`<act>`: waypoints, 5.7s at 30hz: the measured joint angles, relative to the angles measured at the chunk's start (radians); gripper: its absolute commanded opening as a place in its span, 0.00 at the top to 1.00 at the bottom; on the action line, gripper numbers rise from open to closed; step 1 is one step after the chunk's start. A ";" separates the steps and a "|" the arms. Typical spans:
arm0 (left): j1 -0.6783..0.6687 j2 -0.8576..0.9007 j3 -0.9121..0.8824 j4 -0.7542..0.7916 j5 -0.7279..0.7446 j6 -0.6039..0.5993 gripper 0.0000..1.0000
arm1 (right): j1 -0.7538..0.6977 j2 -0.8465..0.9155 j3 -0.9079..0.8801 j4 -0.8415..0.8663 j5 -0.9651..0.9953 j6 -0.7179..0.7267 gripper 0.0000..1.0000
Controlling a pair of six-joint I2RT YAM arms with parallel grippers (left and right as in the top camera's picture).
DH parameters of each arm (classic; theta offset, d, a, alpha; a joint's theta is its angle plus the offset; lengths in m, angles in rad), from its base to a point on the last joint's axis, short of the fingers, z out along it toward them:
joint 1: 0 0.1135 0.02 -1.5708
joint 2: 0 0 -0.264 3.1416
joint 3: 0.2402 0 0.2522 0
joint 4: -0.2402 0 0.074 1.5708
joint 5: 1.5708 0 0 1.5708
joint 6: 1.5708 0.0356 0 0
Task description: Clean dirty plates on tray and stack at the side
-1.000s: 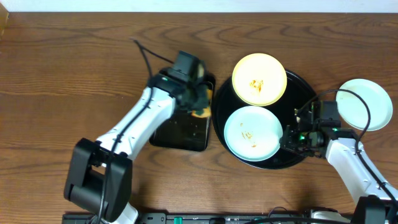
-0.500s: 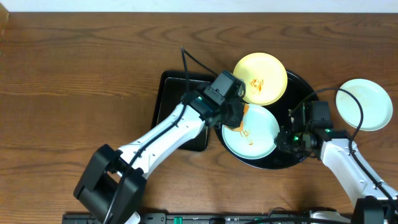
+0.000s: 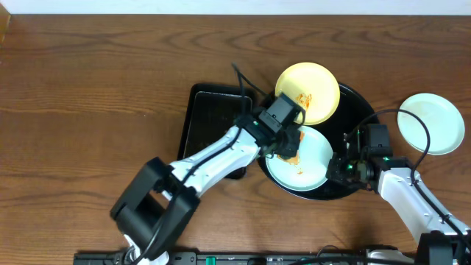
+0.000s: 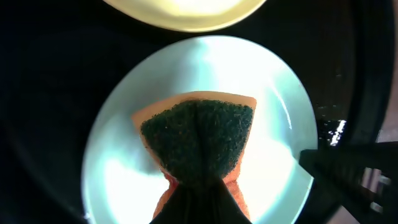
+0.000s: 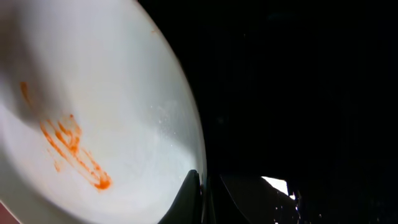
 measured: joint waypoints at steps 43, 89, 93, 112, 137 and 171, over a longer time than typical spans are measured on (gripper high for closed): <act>0.017 -0.076 0.008 -0.145 -0.370 0.060 0.92 | 0.000 0.000 0.000 0.001 -0.017 0.008 0.99; 0.296 -0.218 0.002 -0.312 -0.402 0.064 0.92 | 0.043 -0.299 0.206 -0.045 0.335 -0.343 0.98; 0.307 -0.218 0.002 -0.312 -0.402 0.064 0.92 | 0.053 -0.307 0.206 -0.078 0.351 -0.350 0.81; 0.307 -0.218 0.002 -0.316 -0.402 0.064 0.92 | -0.080 -0.202 0.206 0.026 0.176 -0.349 0.07; 0.307 -0.218 0.002 -0.320 -0.402 0.064 0.93 | -0.219 0.270 0.206 0.090 -0.064 -0.470 0.89; 0.307 -0.218 0.002 -0.320 -0.402 0.064 0.92 | 0.037 -0.270 0.206 0.093 0.270 -0.604 0.99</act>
